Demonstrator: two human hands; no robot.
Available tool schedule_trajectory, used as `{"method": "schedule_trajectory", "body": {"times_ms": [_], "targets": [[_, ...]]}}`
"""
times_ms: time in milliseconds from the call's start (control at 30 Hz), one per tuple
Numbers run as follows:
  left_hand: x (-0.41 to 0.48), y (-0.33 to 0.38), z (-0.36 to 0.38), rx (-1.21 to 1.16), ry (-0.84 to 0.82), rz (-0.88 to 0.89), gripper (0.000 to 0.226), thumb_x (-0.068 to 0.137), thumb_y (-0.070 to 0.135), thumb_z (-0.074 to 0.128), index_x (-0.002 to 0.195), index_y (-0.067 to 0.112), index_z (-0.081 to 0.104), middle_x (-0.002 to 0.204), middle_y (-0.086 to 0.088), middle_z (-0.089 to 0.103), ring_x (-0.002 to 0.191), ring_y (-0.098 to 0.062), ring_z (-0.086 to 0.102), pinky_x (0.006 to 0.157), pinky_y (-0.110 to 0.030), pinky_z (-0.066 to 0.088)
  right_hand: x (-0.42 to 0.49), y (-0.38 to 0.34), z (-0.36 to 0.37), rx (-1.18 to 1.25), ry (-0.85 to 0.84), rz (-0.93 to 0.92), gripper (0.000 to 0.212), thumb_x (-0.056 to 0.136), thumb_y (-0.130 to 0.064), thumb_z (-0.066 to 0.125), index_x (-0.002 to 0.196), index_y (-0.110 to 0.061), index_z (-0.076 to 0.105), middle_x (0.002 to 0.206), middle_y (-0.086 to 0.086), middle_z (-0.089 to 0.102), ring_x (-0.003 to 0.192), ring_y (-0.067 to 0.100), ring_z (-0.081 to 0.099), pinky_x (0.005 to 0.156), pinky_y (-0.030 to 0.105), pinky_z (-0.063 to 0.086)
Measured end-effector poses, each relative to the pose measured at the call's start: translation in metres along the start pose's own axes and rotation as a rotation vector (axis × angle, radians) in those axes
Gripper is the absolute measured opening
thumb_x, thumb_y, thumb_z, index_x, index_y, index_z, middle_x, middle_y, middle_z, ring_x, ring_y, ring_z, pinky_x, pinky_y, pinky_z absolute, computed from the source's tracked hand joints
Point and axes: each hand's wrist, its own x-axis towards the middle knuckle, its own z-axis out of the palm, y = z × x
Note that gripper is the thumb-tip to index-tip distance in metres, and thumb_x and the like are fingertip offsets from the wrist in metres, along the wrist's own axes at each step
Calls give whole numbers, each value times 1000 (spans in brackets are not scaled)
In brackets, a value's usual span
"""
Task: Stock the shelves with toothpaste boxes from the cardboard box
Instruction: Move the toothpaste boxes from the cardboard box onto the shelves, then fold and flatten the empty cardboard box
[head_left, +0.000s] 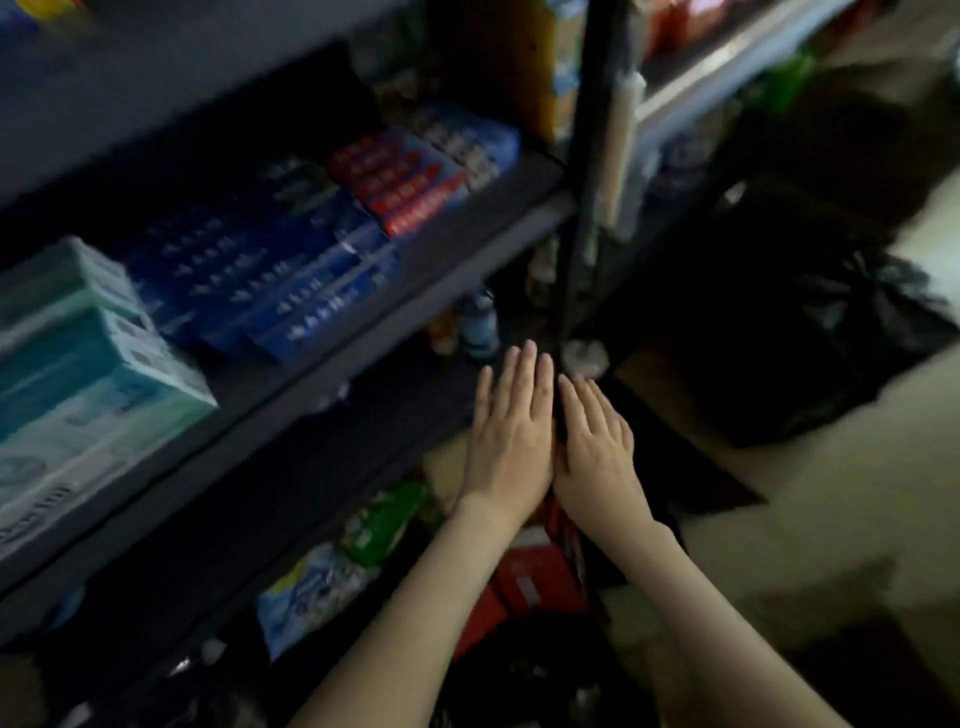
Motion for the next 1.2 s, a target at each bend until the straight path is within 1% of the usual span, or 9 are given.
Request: {"method": "schedule_trajectory", "body": {"times_ms": [167,300,500,667,767,867,967,1067,1200], "targets": [[-80,89,47,-161,-325,215,69,84,28,65,142,1,39,149,-19,37,139,-30,34,112,-44,26,-139,78,16,-92,-52,396,58,96,-26,41,148,-6,26,153,12,30,144,27,22,115,38,18],[-136,150,75,-163,-628,468,71,95,22,50,151,4,9,159,-17,5,148,-28,1,119,-42,2,-243,124,19,-83,-150,672,72,94,-32,53,152,-12,15,157,9,20,146,23,14,117,37,14],[-218,208,126,82,-917,972,86,91,9,54,152,14,-6,160,-9,-11,147,-23,-12,119,-42,-4,-390,159,47,190,-554,925,109,76,-60,65,149,-36,-12,160,-4,-3,147,20,-2,117,45,4],[-258,221,164,589,-1029,1287,71,99,29,44,153,21,0,159,-12,-13,147,-29,-11,115,-56,-6,-476,174,76,226,-712,1005,89,86,-42,60,152,-31,1,159,0,11,146,22,11,118,42,13],[-269,234,171,694,-1171,1276,79,90,42,54,153,19,14,159,-13,8,146,-31,8,116,-57,6,-502,177,83,299,-702,1021,71,92,-37,55,151,-28,17,155,2,24,140,23,27,113,38,29],[-273,252,166,568,-1367,1066,71,83,37,54,147,20,30,144,-9,42,129,-29,43,103,-43,39,-510,189,72,371,-612,1002,53,97,-33,48,146,-26,32,148,1,39,133,20,39,107,34,36],[-277,266,158,546,-1313,1070,59,90,33,49,146,22,33,131,-6,53,116,-26,55,89,-39,48,-518,209,58,438,-635,984,39,100,-34,43,137,-25,45,132,3,55,118,20,52,94,33,45],[-287,274,163,513,-1118,1098,55,97,19,45,148,13,26,130,-7,55,115,-24,56,92,-37,45,-527,222,57,408,-619,989,30,99,-35,44,125,-22,52,111,0,61,100,17,58,84,33,51],[-308,279,184,423,-805,1046,64,98,13,43,152,8,9,153,-15,27,138,-26,33,114,-38,26,-535,240,81,99,-320,1027,39,96,-24,50,134,-18,43,127,2,54,119,21,49,107,40,34]]}}
